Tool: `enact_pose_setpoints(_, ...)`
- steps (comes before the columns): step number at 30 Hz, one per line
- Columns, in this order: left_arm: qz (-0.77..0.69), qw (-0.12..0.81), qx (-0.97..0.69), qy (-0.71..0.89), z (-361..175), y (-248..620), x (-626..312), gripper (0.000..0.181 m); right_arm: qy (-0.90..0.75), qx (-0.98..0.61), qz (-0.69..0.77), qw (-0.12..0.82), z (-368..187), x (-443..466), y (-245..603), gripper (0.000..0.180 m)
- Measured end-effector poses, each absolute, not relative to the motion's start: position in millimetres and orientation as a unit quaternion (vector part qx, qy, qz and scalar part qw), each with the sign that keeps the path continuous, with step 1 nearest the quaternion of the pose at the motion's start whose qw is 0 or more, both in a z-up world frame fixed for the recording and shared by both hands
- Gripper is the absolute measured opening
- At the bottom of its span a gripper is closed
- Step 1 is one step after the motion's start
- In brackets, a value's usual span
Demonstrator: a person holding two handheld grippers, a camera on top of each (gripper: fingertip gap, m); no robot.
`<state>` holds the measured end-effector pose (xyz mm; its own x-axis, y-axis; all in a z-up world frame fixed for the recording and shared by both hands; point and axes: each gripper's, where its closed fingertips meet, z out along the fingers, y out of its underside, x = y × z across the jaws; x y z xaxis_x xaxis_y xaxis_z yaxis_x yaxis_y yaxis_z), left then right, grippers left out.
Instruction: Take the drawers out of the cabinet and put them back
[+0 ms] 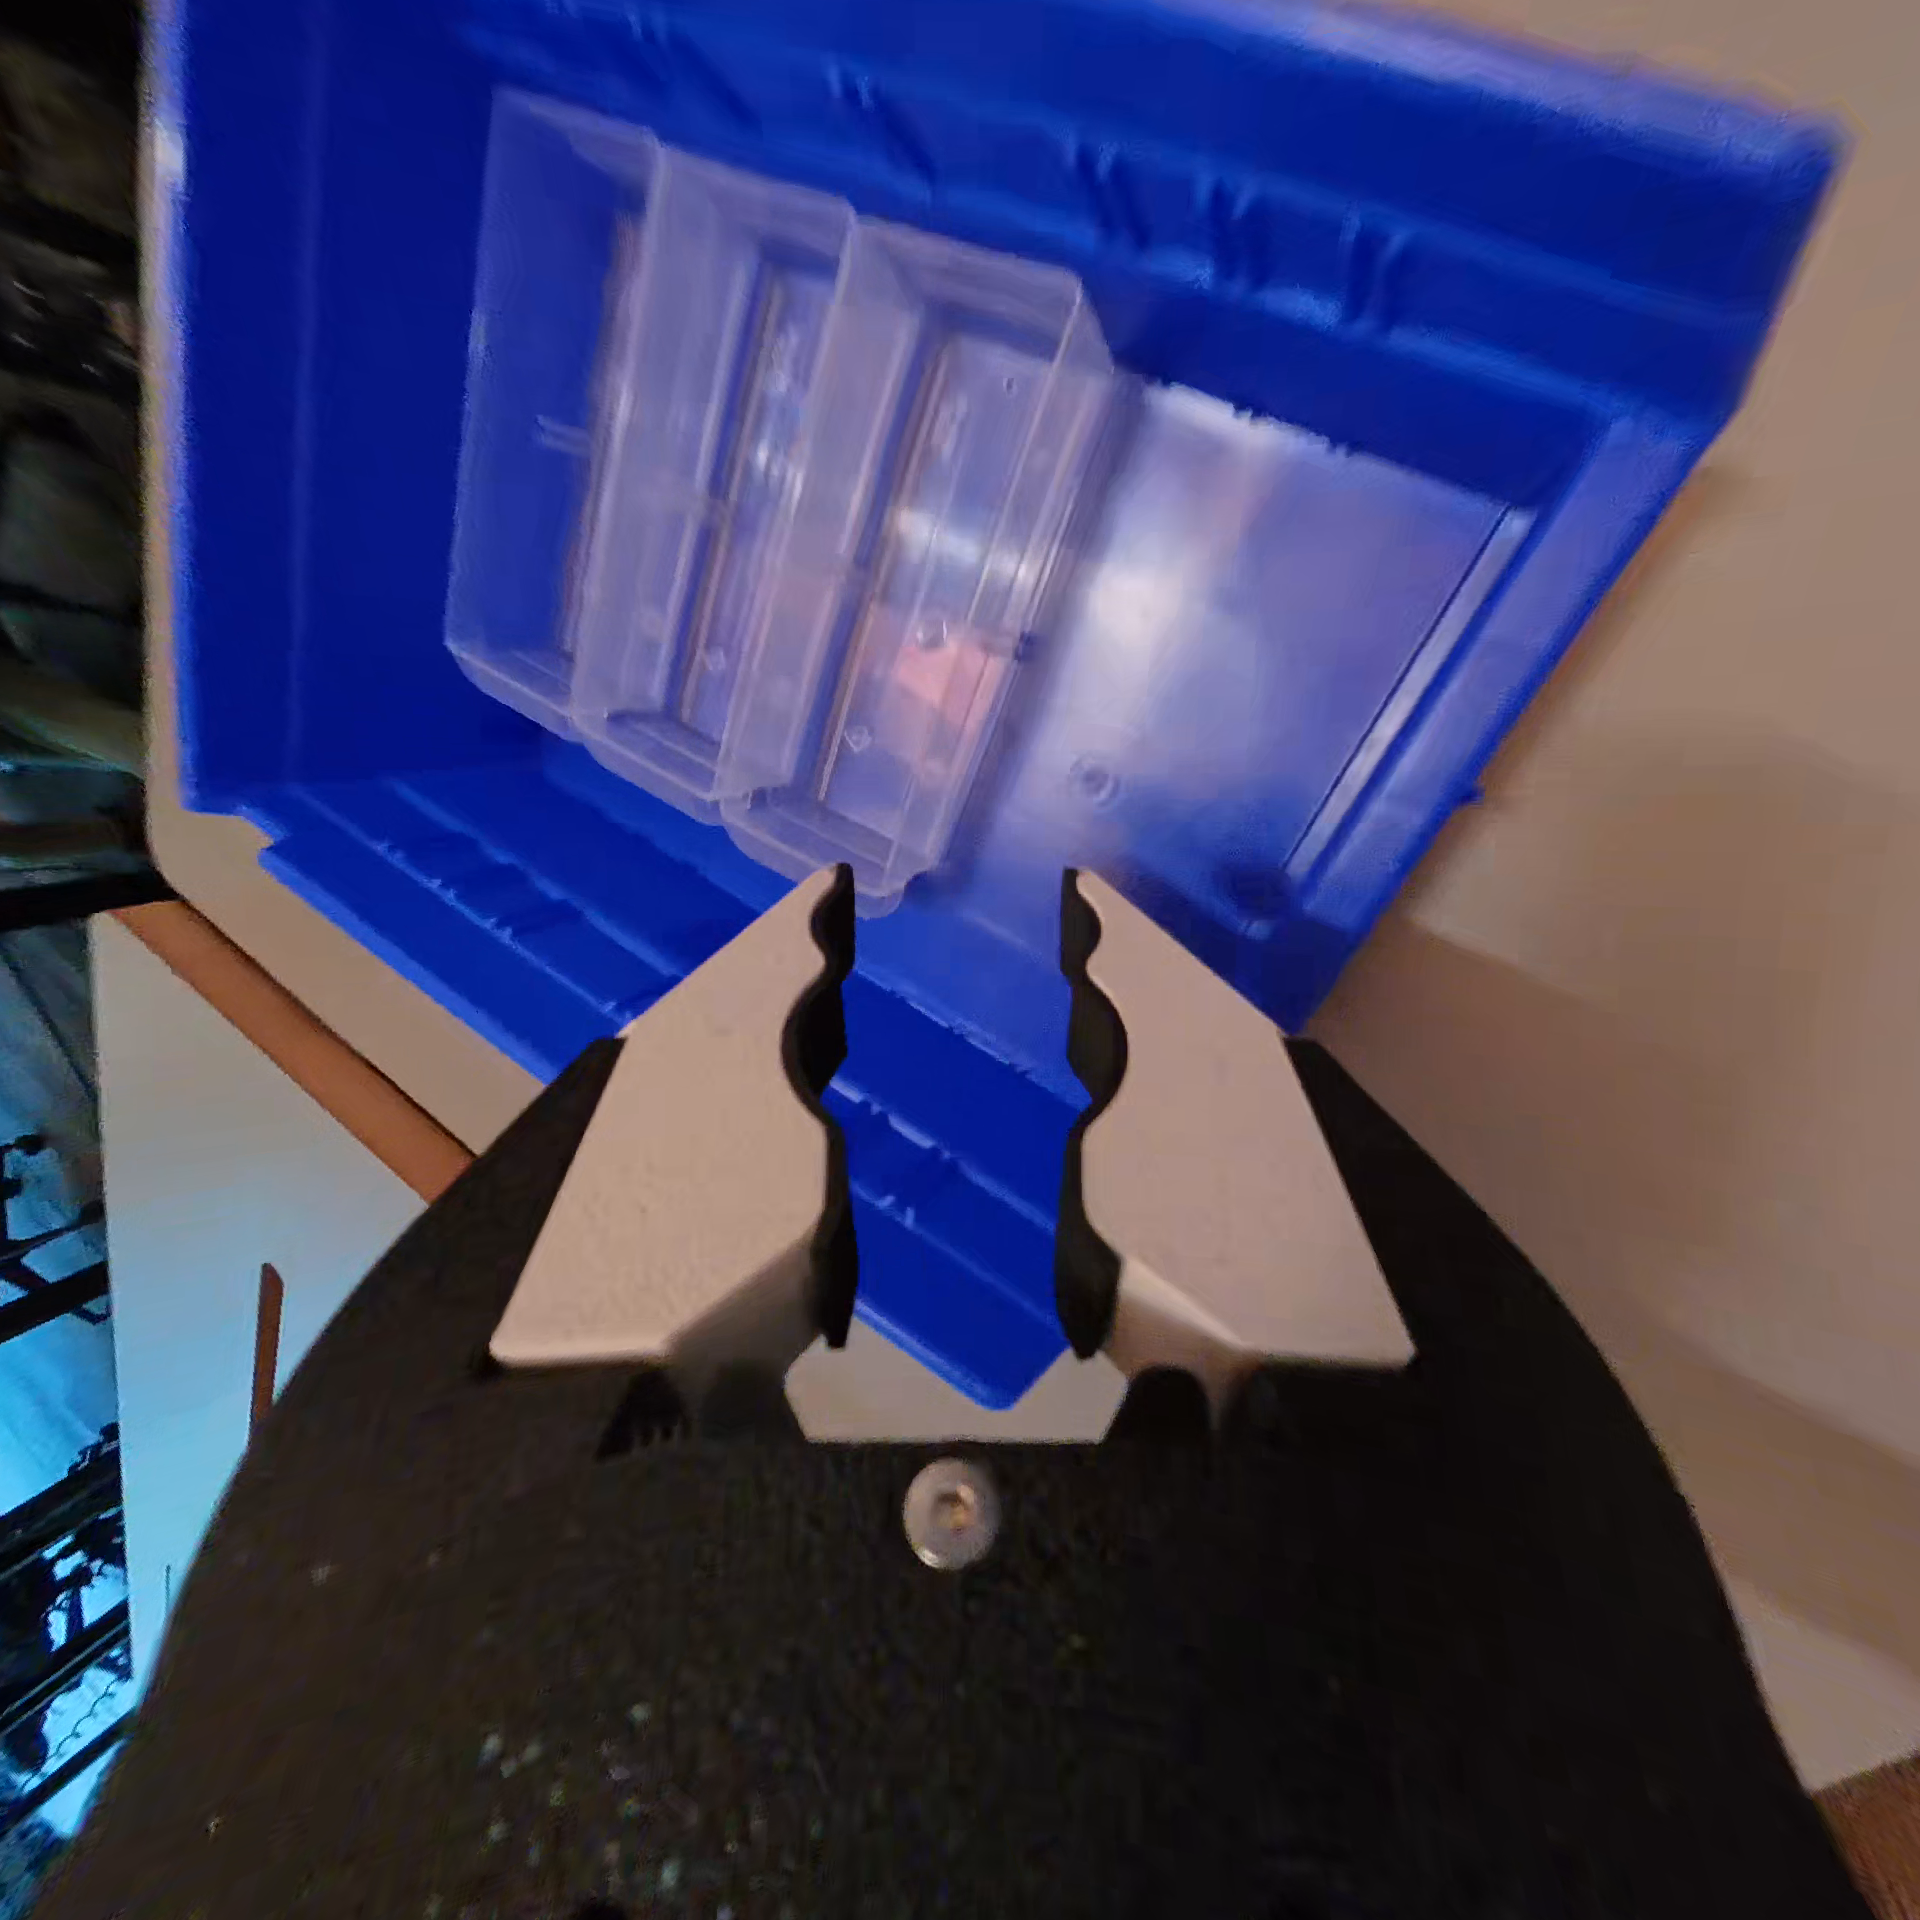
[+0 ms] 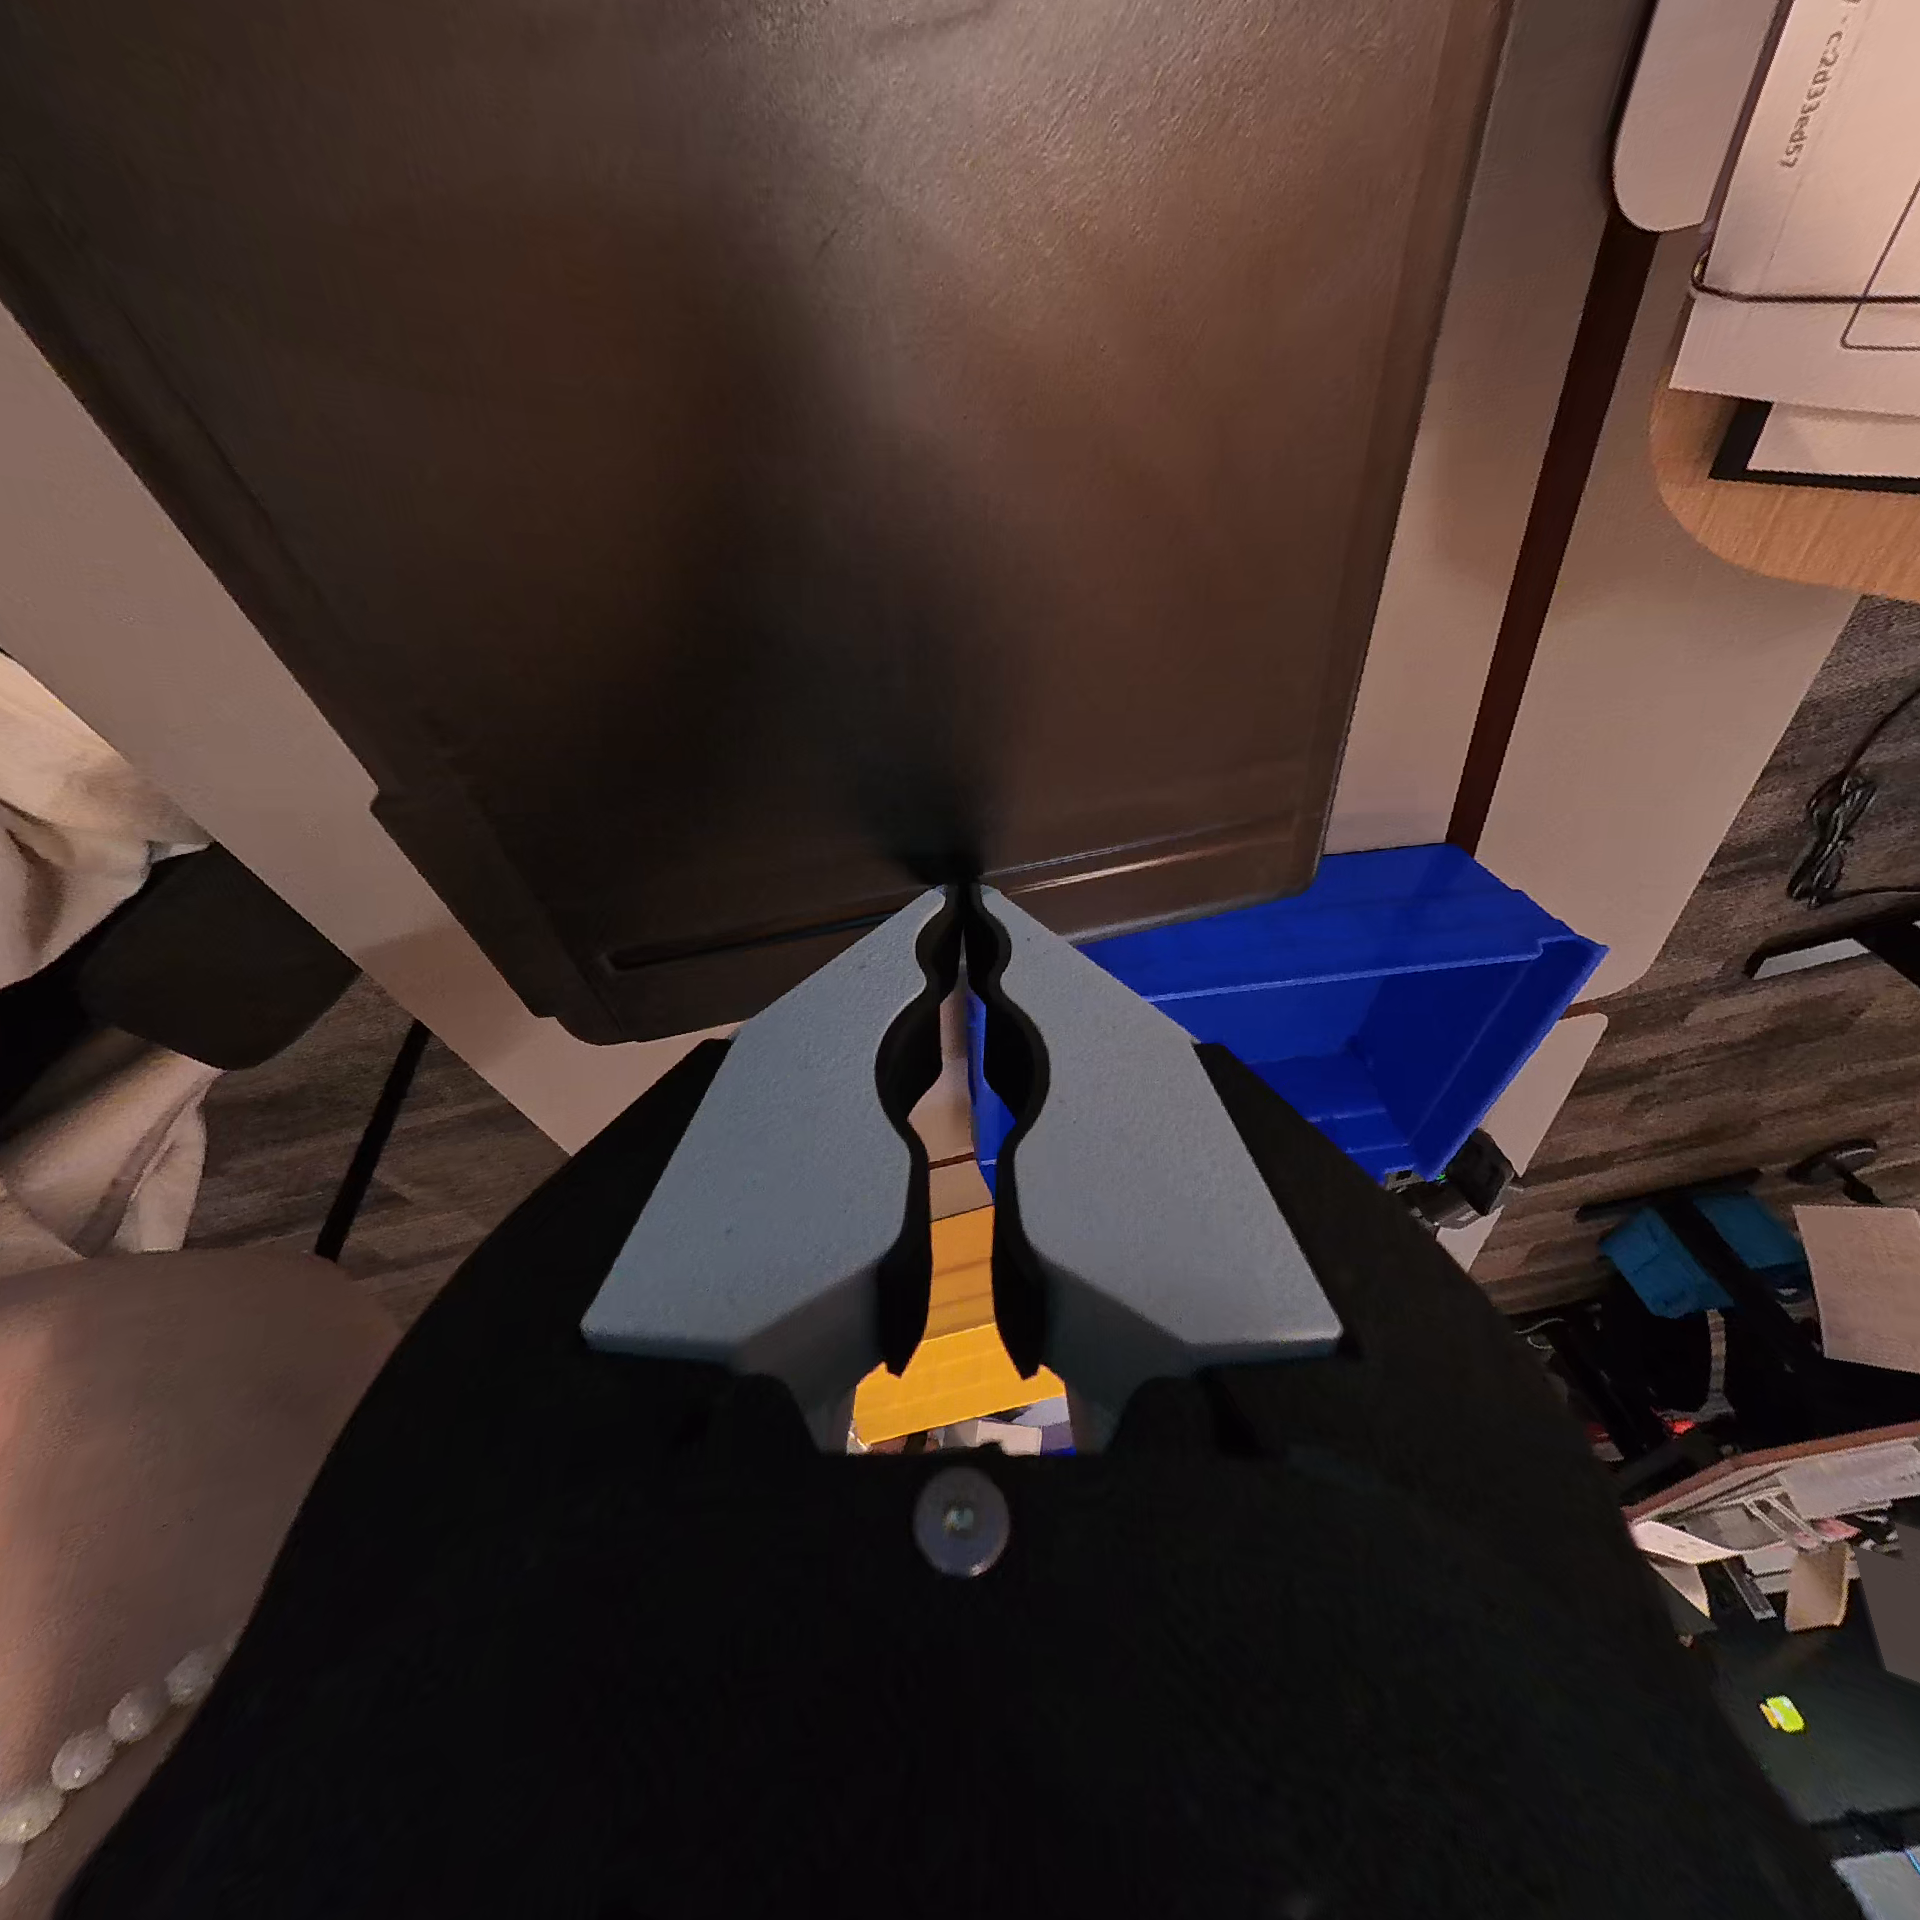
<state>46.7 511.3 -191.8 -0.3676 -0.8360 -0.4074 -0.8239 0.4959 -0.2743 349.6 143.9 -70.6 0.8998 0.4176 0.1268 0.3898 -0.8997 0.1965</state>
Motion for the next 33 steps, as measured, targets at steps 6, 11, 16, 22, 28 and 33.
enact_pose_setpoints(6, 0.026, 0.158, -0.509, 0.846, -233.0, 540.2, 45.3, 0.031, 0.207, 0.972, 0.073, 0.081, -70.6, 349.4, 143.9, 0.000)
enact_pose_setpoints(11, 0.026, 0.151, -0.508, 0.848, -247.7, 548.9, 52.8, 0.030, 0.208, 0.972, 0.069, 0.083, -70.5, 349.4, 143.9, 0.000)
enact_pose_setpoints(16, 0.050, 0.137, -0.505, 0.851, -262.2, 556.0, 48.7, 0.014, 0.208, 0.973, 0.062, 0.080, -70.6, 349.3, 144.0, 0.000)
enact_pose_setpoints(22, 0.048, 0.087, -0.526, 0.845, -261.5, 544.6, 39.9, 0.001, 0.207, 0.972, 0.076, 0.086, -70.5, 349.4, 143.9, 0.000)
enact_pose_setpoints(28, 0.085, 0.024, -0.611, 0.787, -217.9, 519.1, 13.8, 0.000, 0.206, 0.972, 0.072, 0.087, -70.5, 349.4, 144.0, 0.000)
enact_pose_setpoints(33, 0.063, -0.036, -0.676, 0.733, -158.7, 467.0, -12.4, 0.000, 0.202, 0.974, 0.063, 0.082, -70.5, 349.2, 144.1, 0.000)
